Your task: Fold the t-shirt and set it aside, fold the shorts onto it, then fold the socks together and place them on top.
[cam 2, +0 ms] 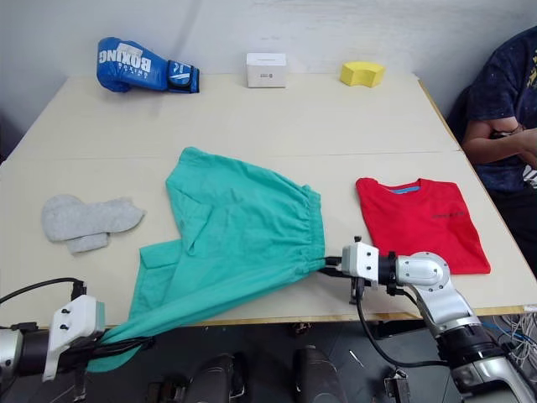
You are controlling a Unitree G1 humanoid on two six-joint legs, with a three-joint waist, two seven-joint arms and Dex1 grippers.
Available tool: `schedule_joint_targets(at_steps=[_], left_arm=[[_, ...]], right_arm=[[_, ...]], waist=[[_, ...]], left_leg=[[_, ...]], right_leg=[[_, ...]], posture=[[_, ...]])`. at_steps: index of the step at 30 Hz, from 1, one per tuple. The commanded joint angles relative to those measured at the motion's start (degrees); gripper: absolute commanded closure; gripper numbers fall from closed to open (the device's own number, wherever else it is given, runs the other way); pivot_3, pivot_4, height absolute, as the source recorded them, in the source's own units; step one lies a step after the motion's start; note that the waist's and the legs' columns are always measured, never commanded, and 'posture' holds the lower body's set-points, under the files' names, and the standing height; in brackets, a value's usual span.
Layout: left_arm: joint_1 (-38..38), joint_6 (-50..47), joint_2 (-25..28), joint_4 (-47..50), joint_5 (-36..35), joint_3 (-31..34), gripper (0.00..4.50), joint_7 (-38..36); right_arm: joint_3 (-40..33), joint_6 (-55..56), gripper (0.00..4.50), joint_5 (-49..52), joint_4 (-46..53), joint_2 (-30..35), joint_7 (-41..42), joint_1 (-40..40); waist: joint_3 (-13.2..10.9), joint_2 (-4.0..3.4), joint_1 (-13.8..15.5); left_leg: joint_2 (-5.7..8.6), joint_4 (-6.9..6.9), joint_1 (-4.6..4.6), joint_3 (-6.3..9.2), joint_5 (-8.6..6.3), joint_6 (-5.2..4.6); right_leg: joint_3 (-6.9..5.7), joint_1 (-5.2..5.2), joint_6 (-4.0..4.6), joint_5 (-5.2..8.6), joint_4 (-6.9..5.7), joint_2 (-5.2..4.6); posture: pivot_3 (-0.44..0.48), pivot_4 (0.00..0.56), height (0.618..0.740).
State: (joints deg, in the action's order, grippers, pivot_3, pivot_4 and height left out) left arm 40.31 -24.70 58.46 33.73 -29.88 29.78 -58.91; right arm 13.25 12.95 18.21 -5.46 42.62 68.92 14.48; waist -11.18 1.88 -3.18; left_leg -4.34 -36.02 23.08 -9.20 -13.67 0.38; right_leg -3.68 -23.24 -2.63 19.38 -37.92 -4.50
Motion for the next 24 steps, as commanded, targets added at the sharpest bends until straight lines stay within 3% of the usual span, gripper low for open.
schedule_joint_targets(at_steps=[1,10,12,15,17,19,24], left_arm=[[1.3,-7.8,3.1,2.0,-1.4,2.5,4.48,-3.6],[-16.2,-8.7,7.8,-4.3,-2.2,1.0,4.48,-7.6],[-23.5,-6.7,9.8,-7.5,-2.5,-0.5,4.48,-8.8],[-42.9,-4.3,12.9,-16.2,-1.5,-9.6,4.48,-10.4],[-57.5,-1.0,11.9,-24.0,3.0,-18.1,4.48,-12.2],[-72.8,3.6,8.4,-34.3,10.0,-27.1,4.48,-14.3],[-99.1,16.6,-4.5,-64.3,22.5,-39.5,4.48,-18.3]], right_arm=[[-0.5,-6.4,4.50,0.4,4.3,2.1,2.1,-0.8],[-3.7,-10.7,4.50,1.2,8.9,0.8,-0.6,-1.3],[-5.8,-14.6,4.50,4.2,11.5,0.5,-2.1,-1.3],[-9.5,-21.2,4.50,8.6,13.9,-0.8,-5.4,0.6],[-11.0,-28.0,4.50,10.6,14.4,-0.9,-7.9,2.5],[-12.5,-33.1,4.50,12.6,13.9,-1.5,-10.0,5.4],[-11.9,-34.9,4.50,8.6,7.1,-5.0,-14.6,13.7]], waist=[[0.0,0.00,0.0],[0.0,0.00,0.1],[0.0,0.00,0.1],[0.0,0.01,0.5],[0.0,-0.04,0.6],[0.0,-0.04,1.0],[0.0,0.02,1.7]], left_leg=[[-0.01,-0.01,0.03,0.01,-0.03,0.02],[-0.02,0.01,0.10,0.06,-0.08,0.11],[-0.02,0.02,0.13,0.06,-0.08,0.09],[-0.06,0.00,0.17,0.08,-0.05,0.14],[-0.06,0.00,0.16,0.06,-0.02,0.17],[-0.02,-0.01,0.14,0.01,0.01,0.11],[0.12,-0.21,0.25,-0.34,0.30,0.07]], right_leg=[[-0.03,-0.01,0.03,0.01,0.01,0.00],[-0.09,-0.05,0.10,0.04,0.05,0.00],[-0.09,-0.06,0.10,0.04,0.06,0.00],[-0.13,-0.11,0.12,0.03,0.00,0.04],[-0.14,-0.10,0.13,-0.06,0.01,0.06],[-0.12,-0.06,0.10,-0.08,0.01,0.08],[-0.05,-0.26,-0.04,-0.11,-0.06,0.65]], posture=[[0.000,0.150,0.740],[0.000,0.150,0.740],[0.000,0.150,0.740],[0.000,0.150,0.740],[0.000,0.150,0.740],[0.000,0.150,0.740],[0.000,0.150,0.740]])
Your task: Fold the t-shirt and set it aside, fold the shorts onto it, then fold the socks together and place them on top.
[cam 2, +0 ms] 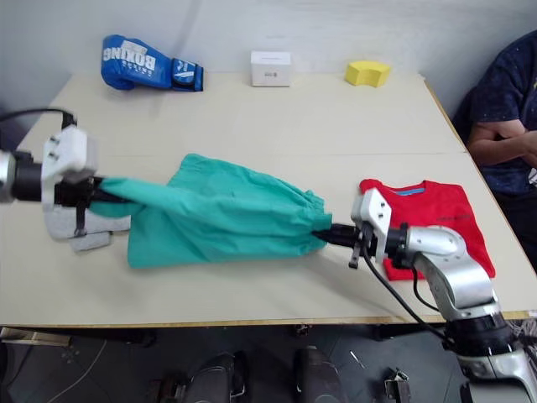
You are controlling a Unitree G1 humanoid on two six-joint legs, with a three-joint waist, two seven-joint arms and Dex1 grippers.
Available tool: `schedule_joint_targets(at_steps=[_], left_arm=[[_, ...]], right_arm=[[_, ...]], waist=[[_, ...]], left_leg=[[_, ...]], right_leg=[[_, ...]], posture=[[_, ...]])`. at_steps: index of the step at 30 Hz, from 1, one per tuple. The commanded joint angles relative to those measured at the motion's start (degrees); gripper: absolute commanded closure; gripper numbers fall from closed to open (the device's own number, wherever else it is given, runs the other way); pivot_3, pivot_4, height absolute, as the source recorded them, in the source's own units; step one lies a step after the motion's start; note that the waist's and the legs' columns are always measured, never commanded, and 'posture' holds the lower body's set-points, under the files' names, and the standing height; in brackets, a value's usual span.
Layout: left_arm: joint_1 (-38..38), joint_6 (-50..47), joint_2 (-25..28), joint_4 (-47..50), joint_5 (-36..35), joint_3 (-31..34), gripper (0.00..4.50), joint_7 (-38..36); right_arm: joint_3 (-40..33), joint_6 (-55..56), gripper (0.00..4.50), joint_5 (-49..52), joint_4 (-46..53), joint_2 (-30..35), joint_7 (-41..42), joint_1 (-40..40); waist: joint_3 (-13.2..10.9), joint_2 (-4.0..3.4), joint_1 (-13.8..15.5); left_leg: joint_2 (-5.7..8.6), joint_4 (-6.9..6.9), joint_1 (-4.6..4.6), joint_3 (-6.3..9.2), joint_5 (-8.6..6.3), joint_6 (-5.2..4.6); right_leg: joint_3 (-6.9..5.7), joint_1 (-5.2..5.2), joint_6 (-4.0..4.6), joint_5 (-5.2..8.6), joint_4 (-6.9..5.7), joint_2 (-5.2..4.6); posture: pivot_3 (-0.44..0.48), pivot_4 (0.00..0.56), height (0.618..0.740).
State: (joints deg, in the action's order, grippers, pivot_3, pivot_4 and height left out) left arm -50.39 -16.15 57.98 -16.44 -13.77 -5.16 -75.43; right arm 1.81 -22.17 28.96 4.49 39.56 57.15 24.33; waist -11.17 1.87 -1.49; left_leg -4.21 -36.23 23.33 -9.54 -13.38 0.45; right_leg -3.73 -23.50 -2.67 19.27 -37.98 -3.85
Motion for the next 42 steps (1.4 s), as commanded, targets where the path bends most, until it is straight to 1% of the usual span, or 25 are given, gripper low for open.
schedule_joint_targets(at_steps=[1,3,5,7,9,12,13,17,22,23,24,26,28,32,34,36,37,40,42], left_arm=[[-11.8,12.1,-6.4,-20.4,8.5,-5.6,4.48,-1.2],[-17.6,18.3,-10.7,-32.1,12.0,-6.8,4.48,1.2],[-21.6,24.2,-14.2,-41.8,15.0,-7.3,4.48,5.6],[-24.0,27.2,-16.7,-48.7,16.9,-7.1,4.48,9.3],[-25.0,27.8,-18.0,-53.1,19.0,-7.3,4.48,11.6],[-25.0,27.8,-18.6,-56.9,22.2,-8.0,4.48,13.7],[-24.9,27.2,-18.7,-57.6,22.7,-7.7,4.48,14.1],[-24.1,26.9,-19.3,-59.0,23.7,-6.6,4.48,15.9],[-24.0,25.8,-20.8,-59.6,22.1,-2.4,4.48,20.3],[-24.1,25.8,-21.2,-59.5,21.4,-1.2,4.08,20.5],[-24.1,25.9,-21.5,-59.5,20.8,-0.2,3.94,20.8],[-24.2,25.7,-21.6,-59.4,19.7,2.1,3.34,22.2],[-24.2,24.1,-21.2,-59.4,19.0,3.9,2.77,23.6],[-23.5,18.1,-18.6,-59.7,18.0,7.1,1.62,26.4],[-23.2,16.3,-17.6,-59.7,17.1,9.2,0.97,29.7],[-22.7,15.7,-16.3,-59.3,17.2,10.1,0.34,32.4],[-22.6,15.4,-15.9,-59.1,16.8,10.9,0.05,33.3],[-22.6,17.1,-15.4,-57.5,13.9,14.0,0.05,30.3],[-21.8,21.1,-15.0,-55.1,12.2,14.9,0.05,23.6]], right_arm=[[0.0,0.4,4.50,-3.7,-4.8,-2.8,-4.2,5.4],[0.7,1.6,4.50,-6.5,-8.5,-4.5,-5.8,7.8],[0.6,1.4,4.50,-7.9,-11.9,-6.1,-7.1,9.1],[1.0,1.9,4.50,-10.0,-15.3,-6.8,-8.1,9.7],[0.8,1.8,4.50,-11.1,-17.3,-7.5,-9.1,9.8],[-0.2,0.0,4.50,-11.5,-18.9,-8.4,-11.1,9.9],[-0.3,-0.1,4.50,-11.8,-19.3,-8.5,-11.6,9.8],[-1.1,0.2,4.50,-11.3,-20.5,-9.2,-12.0,9.3],[-4.5,-0.5,4.50,-9.0,-21.1,-11.9,-14.0,9.8],[-5.1,-0.3,4.23,-9.0,-20.9,-12.3,-14.6,9.9],[-5.6,-0.6,3.93,-8.6,-20.7,-12.6,-14.9,9.9],[-6.8,-0.3,3.37,-8.0,-20.1,-13.2,-15.8,9.9],[-8.0,-0.3,2.70,-7.6,-18.9,-13.2,-16.4,9.4],[-10.7,0.1,1.42,-6.9,-15.4,-12.2,-17.5,7.4],[-11.9,1.9,0.72,-7.4,-14.0,-11.9,-18.0,6.4],[-13.2,5.1,0.03,-7.5,-11.7,-10.9,-16.9,4.5],[-13.0,6.5,0.00,-7.7,-10.0,-10.1,-15.5,3.1],[-9.9,11.8,0.00,-8.7,-3.5,-7.3,-9.1,-1.9],[-7.0,14.7,0.00,-9.6,0.6,-5.7,-5.2,-5.2]], waist=[[0.0,0.03,-0.1],[0.0,0.05,-0.2],[0.0,0.06,-0.4],[0.0,0.06,-0.4],[0.0,0.07,-0.3],[0.0,0.07,-0.5],[0.0,0.09,-0.6],[0.0,0.09,-0.4],[0.0,0.09,-0.3],[0.0,0.09,-0.2],[0.0,0.09,-0.2],[0.0,0.09,-0.3],[0.0,0.09,-0.4],[0.0,0.09,-0.6],[0.0,0.09,-0.6],[0.0,0.09,-0.5],[0.0,0.09,-0.5],[0.0,0.10,-0.3],[0.0,0.10,-0.2]], left_leg=[[-0.03,-0.02,0.05,-0.09,0.01,0.02],[-0.03,-0.07,0.04,-0.30,0.01,0.00],[-0.12,-0.12,0.10,-0.47,-0.03,-0.03],[-0.31,-0.15,0.12,-0.57,-0.14,0.00],[-0.40,-0.20,0.21,-0.62,-0.19,0.03],[-0.43,-0.42,0.65,-0.72,-0.19,0.03],[-0.44,-0.80,0.95,-0.72,-0.20,0.04],[-0.42,-1.11,0.94,-0.68,-0.21,0.04],[-0.50,-1.20,0.88,-0.59,-0.23,-0.02],[-0.50,-1.19,0.90,-0.59,-0.23,-0.02],[-0.49,-1.18,0.90,-0.60,-0.23,-0.01],[-0.48,-1.18,0.90,-0.64,-0.23,-0.01],[-0.48,-1.18,0.90,-0.66,-0.23,-0.01],[-0.45,-1.19,0.88,-0.68,-0.23,0.00],[-0.45,-1.18,0.88,-0.68,-0.24,0.00],[-0.47,-1.17,0.88,-0.67,-0.24,0.01],[-0.46,-1.16,0.88,-0.67,-0.24,0.01],[-0.45,-1.14,0.88,-0.67,-0.24,0.00],[-0.44,-1.17,0.88,-0.67,-0.24,0.01]], right_leg=[[-0.03,-0.09,-0.09,-0.06,0.00,0.29],[0.10,-0.17,-0.11,-0.06,0.00,0.25],[0.22,-0.29,-0.17,-0.05,0.03,0.22],[0.31,-0.35,-0.25,0.00,0.05,0.21],[0.34,-0.45,-0.28,0.04,0.02,0.23],[0.46,-0.97,-0.28,0.04,-0.24,0.26],[0.47,-1.25,-0.28,0.04,-0.52,0.29],[0.45,-1.25,-0.26,0.03,-0.88,0.32],[0.55,-1.15,-0.22,0.00,-1.01,0.29],[0.59,-1.17,-0.22,0.00,-1.01,0.30],[0.59,-1.18,-0.22,0.00,-1.01,0.31],[0.55,-1.18,-0.23,0.01,-0.99,0.31],[0.52,-1.19,-0.23,0.01,-0.99,0.31],[0.53,-1.20,-0.23,0.01,-1.02,0.34],[0.53,-1.20,-0.23,0.01,-1.02,0.33],[0.55,-1.19,-0.23,0.01,-1.01,0.32],[0.54,-1.20,-0.24,0.01,-1.02,0.33],[0.53,-1.19,-0.27,0.03,-1.02,0.36],[0.47,-1.16,-0.27,0.03,-1.00,0.41]], posture=[[0.000,0.150,0.740],[0.000,0.150,0.740],[0.000,0.150,0.740],[0.000,0.150,0.740],[0.000,0.150,0.740],[0.000,0.150,0.740],[0.000,0.150,0.740],[0.000,0.150,0.740],[0.000,0.150,0.740],[0.000,0.150,0.740],[0.000,0.150,0.740],[0.000,0.150,0.740],[0.000,0.150,0.740],[0.000,0.150,0.740],[0.000,0.150,0.740],[0.000,0.150,0.740],[0.000,0.150,0.740],[0.000,0.150,0.740],[0.000,0.150,0.740]])
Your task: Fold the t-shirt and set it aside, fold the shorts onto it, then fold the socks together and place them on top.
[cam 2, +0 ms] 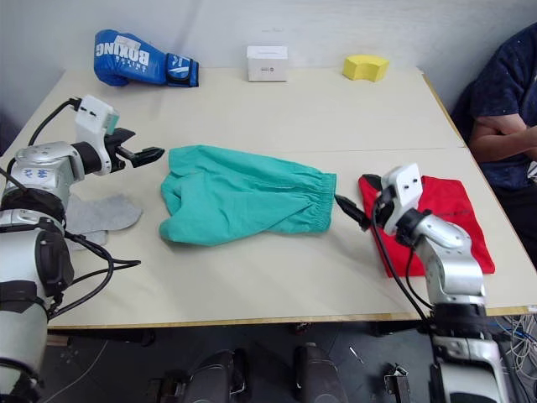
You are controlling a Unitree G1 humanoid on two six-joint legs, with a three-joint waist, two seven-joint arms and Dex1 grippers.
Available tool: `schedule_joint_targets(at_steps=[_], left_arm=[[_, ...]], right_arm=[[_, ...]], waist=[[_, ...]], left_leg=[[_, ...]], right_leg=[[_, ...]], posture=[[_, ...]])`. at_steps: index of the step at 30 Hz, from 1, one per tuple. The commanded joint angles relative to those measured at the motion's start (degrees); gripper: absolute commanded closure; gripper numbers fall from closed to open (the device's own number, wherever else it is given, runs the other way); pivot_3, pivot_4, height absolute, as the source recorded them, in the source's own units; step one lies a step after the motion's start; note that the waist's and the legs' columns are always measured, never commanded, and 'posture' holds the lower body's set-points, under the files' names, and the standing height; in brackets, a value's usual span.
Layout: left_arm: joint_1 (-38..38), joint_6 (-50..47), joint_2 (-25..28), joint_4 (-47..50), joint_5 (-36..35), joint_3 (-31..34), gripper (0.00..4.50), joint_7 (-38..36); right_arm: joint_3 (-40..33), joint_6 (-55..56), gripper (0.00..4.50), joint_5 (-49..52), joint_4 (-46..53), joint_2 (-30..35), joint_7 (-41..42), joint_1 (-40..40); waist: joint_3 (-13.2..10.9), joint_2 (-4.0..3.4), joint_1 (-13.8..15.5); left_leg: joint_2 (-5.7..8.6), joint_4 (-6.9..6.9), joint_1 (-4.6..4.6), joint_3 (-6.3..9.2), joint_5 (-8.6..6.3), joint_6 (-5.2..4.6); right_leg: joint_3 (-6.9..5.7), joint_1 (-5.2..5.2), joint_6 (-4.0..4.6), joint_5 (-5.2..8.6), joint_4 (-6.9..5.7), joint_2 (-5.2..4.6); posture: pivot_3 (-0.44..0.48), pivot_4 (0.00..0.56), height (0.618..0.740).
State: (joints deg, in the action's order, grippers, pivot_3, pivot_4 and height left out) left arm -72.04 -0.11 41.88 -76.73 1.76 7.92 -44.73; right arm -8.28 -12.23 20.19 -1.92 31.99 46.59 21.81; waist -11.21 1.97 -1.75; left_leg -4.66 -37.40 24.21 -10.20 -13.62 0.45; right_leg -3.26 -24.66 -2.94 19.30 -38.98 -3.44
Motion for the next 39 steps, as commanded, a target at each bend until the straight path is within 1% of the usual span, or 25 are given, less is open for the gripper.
schedule_joint_targets(at_steps=[1,3,4,5,6,8,9,10,12,16,19,21,23,25,27,28,30,31,34,35,36,38,39], left_arm=[[0.5,7.1,1.4,6.5,-3.6,1.6,0.05,-10.4],[4.8,16.3,2.4,12.3,-3.7,-1.1,0.05,-21.9],[7.4,19.2,2.7,15.7,-4.0,-2.1,0.05,-25.6],[10.6,20.2,2.6,20.2,-5.5,-2.7,0.05,-30.1],[14.3,18.9,2.9,25.4,-7.1,-3.7,0.05,-34.2],[20.3,17.8,3.3,33.8,-9.0,-5.1,0.05,-38.4],[23.6,16.8,3.6,38.3,-9.6,-5.7,0.05,-39.1],[26.2,16.5,3.5,41.6,-9.6,-5.8,0.05,-38.1],[29.3,15.4,3.6,45.8,-9.5,-5.9,0.05,-36.5],[38.7,12.8,3.1,55.4,-7.9,-5.8,0.05,-29.9],[43.7,11.4,3.6,59.3,-7.5,-6.0,0.00,-27.1],[45.8,11.4,3.9,60.8,-7.2,-6.7,0.00,-26.6],[45.8,13.0,3.8,59.4,-3.1,-7.5,0.00,-21.6],[44.3,15.2,2.8,55.8,1.4,-7.7,0.00,-14.2],[42.1,16.7,1.8,51.4,4.2,-7.8,0.39,-7.4],[41.4,16.6,1.5,50.0,4.8,-8.1,0.57,-6.0],[40.8,17.5,1.5,48.6,5.4,-9.3,1.20,-5.7],[40.8,17.6,1.5,48.5,4.9,-9.7,1.49,-6.5],[41.4,18.3,1.9,48.3,3.7,-10.2,2.39,-8.2],[42.0,18.6,2.5,48.3,3.2,-10.1,2.77,-9.0],[42.9,18.5,3.2,48.7,2.4,-10.0,3.03,-10.4],[45.8,18.2,4.6,51.1,-0.2,-9.2,3.73,-13.2],[47.2,17.8,5.0,52.4,-1.5,-8.7,3.98,-14.0]], right_arm=[[4.3,5.7,0.00,-1.4,8.5,2.4,6.4,-4.0],[7.5,8.6,0.00,-3.9,10.9,3.1,7.8,-6.2],[9.2,10.1,0.00,-6.3,11.0,3.1,7.2,-6.8],[11.2,12.4,0.00,-9.8,10.3,3.0,6.1,-7.2],[13.1,15.3,0.00,-13.4,9.0,2.8,4.8,-7.4],[16.2,20.7,0.00,-19.3,6.6,3.2,3.4,-7.4],[17.2,23.1,0.00,-22.3,4.9,2.7,1.1,-6.4],[17.5,23.8,0.00,-24.1,3.4,1.6,-1.3,-5.3],[17.6,24.6,0.00,-25.8,1.4,0.2,-4.2,-4.0],[20.6,26.6,0.00,-32.0,-4.4,-1.0,-8.2,0.1],[21.9,26.9,0.63,-33.9,-8.9,-1.6,-9.3,2.7],[22.1,26.7,1.28,-33.4,-10.8,-2.0,-9.3,3.7],[22.4,27.8,2.04,-33.2,-12.5,-2.1,-8.9,4.7],[22.8,29.6,2.77,-33.5,-13.4,-1.9,-9.1,5.5],[22.7,31.0,3.47,-33.3,-14.0,-1.6,-9.1,5.9],[22.6,31.4,3.77,-33.1,-14.4,-1.4,-8.9,6.0],[22.5,35.0,4.43,-33.4,-15.2,-0.6,-9.0,6.4],[22.5,36.8,4.50,-33.3,-15.6,0.0,-8.7,6.7],[22.6,41.8,4.50,-32.8,-17.6,1.9,-7.4,7.3],[22.7,43.9,4.50,-32.3,-18.9,2.8,-6.4,7.5],[22.7,45.8,4.50,-31.8,-20.3,3.7,-5.6,7.7],[22.5,50.3,4.50,-30.3,-22.9,5.3,-3.6,8.1],[22.4,51.9,4.50,-29.5,-23.7,5.7,-2.9,8.2]], waist=[[0.0,0.01,0.0],[0.0,0.02,0.0],[0.0,0.01,-0.1],[0.0,-0.01,-0.2],[0.0,-0.03,-0.4],[0.0,-0.03,-0.6],[0.0,-0.02,-0.6],[0.0,-0.02,-0.7],[0.0,-0.01,-0.8],[0.0,0.00,-1.2],[0.1,0.04,-1.4],[0.1,0.10,-1.4],[0.1,0.12,-1.2],[0.1,0.14,-1.0],[0.2,0.13,-0.7],[0.2,0.13,-0.6],[0.2,0.13,-0.6],[0.2,0.12,-0.6],[0.2,0.12,-0.6],[0.2,0.12,-0.6],[0.2,0.12,-0.6],[0.2,0.12,-0.7],[0.2,0.12,-0.9]], left_leg=[[0.02,-0.01,0.00,0.00,0.00,0.00],[0.06,-0.06,-0.02,0.01,-0.01,0.01],[0.05,-0.03,-0.07,0.01,-0.01,0.03],[0.04,-0.02,-0.09,-0.02,-0.02,0.05],[0.02,0.00,-0.15,-0.07,-0.04,0.07],[-0.03,0.00,-0.22,-0.14,-0.04,0.09],[-0.03,-0.02,-0.24,-0.17,-0.04,0.11],[-0.05,-0.07,-0.22,-0.14,-0.03,0.12],[-0.10,-0.15,-0.20,-0.12,-0.03,0.12],[-0.14,-0.36,-0.17,0.06,-0.06,0.13],[-0.18,-0.35,-0.20,0.09,-0.06,0.14],[-0.20,-0.35,-0.20,0.10,-0.06,0.14],[-0.24,-0.36,-0.20,0.11,-0.05,0.14],[-0.22,-0.36,-0.20,0.17,-0.06,0.12],[-0.20,-0.36,-0.21,0.19,-0.08,0.09],[-0.19,-0.37,-0.23,0.18,-0.08,0.08],[-0.19,-0.37,-0.23,0.17,-0.08,0.08],[-0.20,-0.35,-0.22,0.16,-0.08,0.08],[-0.23,-0.31,-0.22,0.10,-0.08,0.09],[-0.23,-0.31,-0.22,0.08,-0.08,0.09],[-0.22,-0.32,-0.24,0.07,-0.08,0.09],[-0.22,-0.32,-0.25,0.05,-0.08,0.09],[-0.23,-0.28,-0.31,0.00,-0.08,0.10]], right_leg=[[-0.02,0.00,0.00,0.00,-0.01,0.01],[-0.10,0.07,0.00,0.00,0.00,0.06],[-0.08,0.09,0.01,0.00,-0.01,0.05],[-0.05,0.08,0.01,0.01,-0.01,0.04],[0.00,0.10,0.04,0.02,-0.02,0.04],[0.09,0.10,0.08,0.04,-0.12,0.01],[0.15,0.08,0.08,0.04,-0.13,0.00],[0.16,0.07,0.09,0.05,-0.18,-0.02],[0.33,0.05,0.09,0.05,-0.24,-0.08],[0.61,0.12,0.14,0.07,-0.38,-0.11],[0.63,0.15,0.17,0.09,-0.41,-0.12],[0.62,0.15,0.17,0.09,-0.42,-0.11],[0.61,0.16,0.17,0.09,-0.44,-0.12],[0.59,0.18,0.18,0.09,-0.44,-0.13],[0.59,0.20,0.18,0.09,-0.45,-0.18],[0.59,0.21,0.17,0.09,-0.47,-0.18],[0.59,0.20,0.17,0.09,-0.46,-0.18],[0.59,0.20,0.17,0.09,-0.46,-0.18],[0.57,0.17,0.18,0.10,-0.45,-0.16],[0.56,0.16,0.18,0.09,-0.45,-0.15],[0.55,0.17,0.18,0.09,-0.46,-0.14],[0.55,0.17,0.18,0.10,-0.45,-0.13],[0.55,0.17,0.18,0.10,-0.44,-0.15]], posture=[[0.000,0.150,0.740],[0.000,0.150,0.740],[0.000,0.150,0.740],[0.000,0.150,0.740],[0.000,0.150,0.740],[0.000,0.150,0.740],[0.000,0.150,0.740],[0.000,0.150,0.740],[0.000,0.150,0.740],[0.000,0.150,0.740],[0.000,0.150,0.740],[0.000,0.150,0.740],[0.000,0.150,0.740],[0.000,0.150,0.740],[0.000,0.150,0.740],[0.000,0.150,0.740],[0.000,0.150,0.740],[0.000,0.150,0.740],[0.000,0.150,0.740],[0.000,0.150,0.740],[0.000,0.150,0.740],[0.000,0.150,0.740],[0.000,0.150,0.740]])
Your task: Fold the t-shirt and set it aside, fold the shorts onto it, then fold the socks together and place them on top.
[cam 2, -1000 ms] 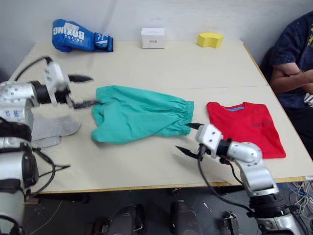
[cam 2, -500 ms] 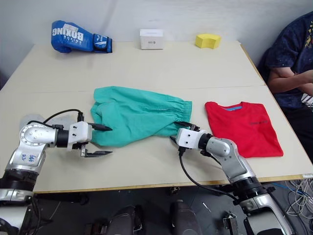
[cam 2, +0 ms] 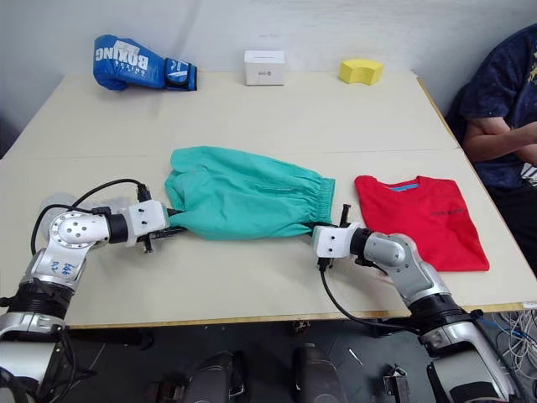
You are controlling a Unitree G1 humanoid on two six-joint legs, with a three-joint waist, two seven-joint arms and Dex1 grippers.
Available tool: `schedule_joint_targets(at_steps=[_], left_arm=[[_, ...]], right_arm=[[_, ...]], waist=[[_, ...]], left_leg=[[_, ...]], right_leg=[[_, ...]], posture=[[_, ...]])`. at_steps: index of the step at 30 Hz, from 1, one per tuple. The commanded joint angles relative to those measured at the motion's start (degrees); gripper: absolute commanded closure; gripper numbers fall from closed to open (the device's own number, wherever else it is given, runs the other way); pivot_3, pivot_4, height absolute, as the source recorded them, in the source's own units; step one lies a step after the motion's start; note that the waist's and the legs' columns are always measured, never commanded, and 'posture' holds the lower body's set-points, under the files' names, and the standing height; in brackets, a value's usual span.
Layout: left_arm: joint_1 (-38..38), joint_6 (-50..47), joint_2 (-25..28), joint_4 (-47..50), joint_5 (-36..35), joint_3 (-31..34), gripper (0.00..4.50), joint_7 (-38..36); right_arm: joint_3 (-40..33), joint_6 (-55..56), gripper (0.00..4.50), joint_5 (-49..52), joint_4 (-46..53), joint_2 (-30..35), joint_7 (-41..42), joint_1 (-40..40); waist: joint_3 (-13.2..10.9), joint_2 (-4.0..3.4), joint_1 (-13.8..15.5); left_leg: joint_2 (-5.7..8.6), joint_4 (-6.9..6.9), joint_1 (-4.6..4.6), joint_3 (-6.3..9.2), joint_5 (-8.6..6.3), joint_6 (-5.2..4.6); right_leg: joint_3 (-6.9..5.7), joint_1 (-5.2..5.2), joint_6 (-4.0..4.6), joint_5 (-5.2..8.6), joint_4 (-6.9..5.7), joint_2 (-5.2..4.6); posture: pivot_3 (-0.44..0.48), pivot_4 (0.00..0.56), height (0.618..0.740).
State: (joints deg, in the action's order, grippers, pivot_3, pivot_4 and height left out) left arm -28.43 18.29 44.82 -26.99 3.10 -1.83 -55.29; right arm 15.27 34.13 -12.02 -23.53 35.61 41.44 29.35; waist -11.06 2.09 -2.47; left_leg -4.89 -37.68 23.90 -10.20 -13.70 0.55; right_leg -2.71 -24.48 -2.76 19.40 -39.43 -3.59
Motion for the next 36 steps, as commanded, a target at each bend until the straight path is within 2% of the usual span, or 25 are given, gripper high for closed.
schedule_joint_targets(at_steps=[1,2,6,11,17,21,23,26,29,32,35,36], left_arm=[[5.8,-0.6,2.7,5.1,-4.5,2.0,4.33,-4.1],[8.0,-0.6,3.3,7.6,-5.4,3.1,4.47,-3.7],[19.1,-6.3,4.2,23.5,-12.0,7.6,4.47,-3.2],[36.4,-12.6,3.1,41.0,-14.4,14.5,4.47,0.9],[48.5,-14.4,1.3,48.4,-13.7,19.2,4.47,3.9],[51.0,-17.1,0.1,51.7,-14.6,20.8,4.47,5.7],[51.9,-18.1,-0.7,53.1,-15.8,21.2,4.47,6.1],[52.4,-18.3,-1.6,53.7,-16.5,22.1,3.82,6.5],[54.7,-18.9,-1.2,54.0,-18.2,23.6,2.84,4.3],[59.2,-23.8,3.4,51.3,-24.1,29.2,1.92,-4.2],[60.5,-33.7,8.2,49.2,-31.1,35.9,1.91,-9.2],[60.5,-36.3,9.1,49.3,-33.2,37.5,1.91,-10.3]], right_arm=[[-1.3,7.4,4.50,4.1,-2.7,2.8,3.5,0.7],[-1.5,9.0,4.50,5.2,-3.2,3.4,4.4,0.7],[-1.9,13.3,4.50,9.9,-4.1,5.5,8.1,-0.8],[-2.2,16.6,4.50,13.0,-3.5,7.5,10.5,-4.9],[-3.2,17.8,4.50,12.3,-1.3,7.8,8.3,-10.5],[-3.1,17.1,4.50,11.4,0.5,6.8,6.7,-12.8],[-2.9,14.6,4.50,14.7,2.0,5.6,7.1,-13.8],[-2.2,12.1,3.60,17.5,5.1,5.7,9.2,-15.8],[-3.5,8.9,2.56,20.0,9.8,6.6,9.5,-18.7],[-5.3,-2.3,1.50,27.4,21.0,9.1,10.5,-25.7],[-7.1,-18.0,0.47,39.1,33.3,13.6,12.7,-31.8],[-8.2,-22.1,0.47,42.3,36.3,14.5,12.8,-32.9]], waist=[[0.0,0.00,-0.6],[0.0,0.00,-0.7],[0.0,0.01,-1.0],[0.0,0.01,-1.0],[0.0,0.00,-1.0],[0.0,0.00,-0.8],[0.0,0.00,-0.9],[0.0,-0.05,-0.9],[0.0,-0.06,-0.8],[0.0,-0.04,-0.8],[0.0,-0.07,-0.7],[0.0,-0.07,-0.7]], left_leg=[[-0.02,0.06,-0.06,-0.04,-0.01,0.01],[-0.04,0.15,-0.13,-0.10,0.00,0.02],[-0.09,0.49,-0.57,-0.29,0.02,0.11],[-0.17,0.52,-0.72,-0.29,0.00,0.16],[-0.16,0.61,-1.16,0.05,-0.20,0.20],[-0.21,0.66,-1.48,0.20,-0.56,-0.06],[-0.27,0.68,-1.62,0.22,-0.64,0.01],[-0.35,0.69,-1.76,0.25,-0.81,0.08],[-0.42,0.69,-1.75,0.26,-0.81,0.05],[-0.47,0.73,-1.74,0.28,-0.85,0.09],[-0.55,0.76,-1.75,0.29,-0.95,0.19],[-0.55,0.75,-1.75,0.34,-1.05,0.37]], right_leg=[[0.02,0.01,0.00,0.01,0.02,-0.03],[0.04,0.03,0.02,0.02,0.03,-0.04],[0.40,0.20,0.06,0.10,0.05,-0.06],[0.49,0.34,0.11,0.14,0.09,-0.03],[0.23,0.95,0.21,0.18,0.41,-0.04],[0.04,1.44,0.35,0.26,0.63,-0.06],[-0.03,1.66,0.38,0.28,0.74,-0.04],[-0.10,1.86,0.47,0.33,0.84,0.01],[-0.12,1.87,0.50,0.35,0.88,0.08],[-0.14,1.84,0.57,0.40,0.93,0.10],[-0.17,1.78,0.73,0.49,0.94,0.14],[-0.21,1.79,0.75,0.50,0.94,0.13]], posture=[[0.000,0.150,0.740],[0.000,0.150,0.740],[0.000,0.150,0.740],[0.000,0.150,0.740],[0.000,0.150,0.740],[0.000,0.150,0.740],[0.000,0.150,0.740],[0.000,0.150,0.740],[0.000,0.150,0.740],[0.000,0.150,0.740],[0.000,0.150,0.740],[0.000,0.150,0.740]])
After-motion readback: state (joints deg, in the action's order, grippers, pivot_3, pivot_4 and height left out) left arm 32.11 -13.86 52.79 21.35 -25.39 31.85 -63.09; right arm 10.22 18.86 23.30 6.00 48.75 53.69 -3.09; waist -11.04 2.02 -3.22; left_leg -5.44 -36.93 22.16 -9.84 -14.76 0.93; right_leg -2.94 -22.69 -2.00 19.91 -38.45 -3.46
